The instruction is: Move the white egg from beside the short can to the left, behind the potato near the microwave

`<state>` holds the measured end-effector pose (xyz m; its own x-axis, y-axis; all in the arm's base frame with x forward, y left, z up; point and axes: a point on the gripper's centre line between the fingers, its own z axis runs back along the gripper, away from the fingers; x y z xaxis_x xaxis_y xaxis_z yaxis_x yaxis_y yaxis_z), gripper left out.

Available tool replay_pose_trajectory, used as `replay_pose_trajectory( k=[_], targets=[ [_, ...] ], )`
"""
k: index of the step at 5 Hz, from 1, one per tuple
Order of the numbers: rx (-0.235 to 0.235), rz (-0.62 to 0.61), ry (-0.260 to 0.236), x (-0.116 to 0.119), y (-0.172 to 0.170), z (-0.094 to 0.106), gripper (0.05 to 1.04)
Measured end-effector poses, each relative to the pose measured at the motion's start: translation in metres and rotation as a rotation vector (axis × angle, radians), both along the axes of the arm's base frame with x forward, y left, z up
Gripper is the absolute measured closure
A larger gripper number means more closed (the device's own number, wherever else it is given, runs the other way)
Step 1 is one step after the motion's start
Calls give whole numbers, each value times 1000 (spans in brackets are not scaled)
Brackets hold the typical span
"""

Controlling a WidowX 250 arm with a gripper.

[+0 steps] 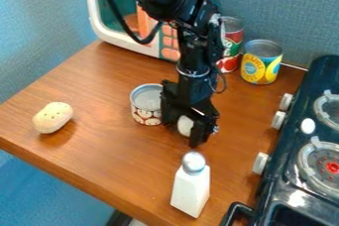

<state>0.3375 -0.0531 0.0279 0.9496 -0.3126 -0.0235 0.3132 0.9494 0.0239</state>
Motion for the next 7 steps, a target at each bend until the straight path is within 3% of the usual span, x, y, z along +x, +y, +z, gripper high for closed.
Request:
replay_pose_trajectory(
  k=[1, 2, 3, 4, 5, 6, 7],
  targets=[
    [1, 8, -1, 2, -4, -4, 116],
    [-3, -2, -21, 3, -13, -4, 375],
    [-19, 19, -49, 3, -14, -8, 512],
    [-17, 64, -90, -11, -10, 7, 538],
    [-29, 83, -175, -35, -3, 39, 538],
    [-67, 124, -230, -54, 19, 59, 538],
    [-21, 185, -156, -69, 44, 55, 538]
  ],
)
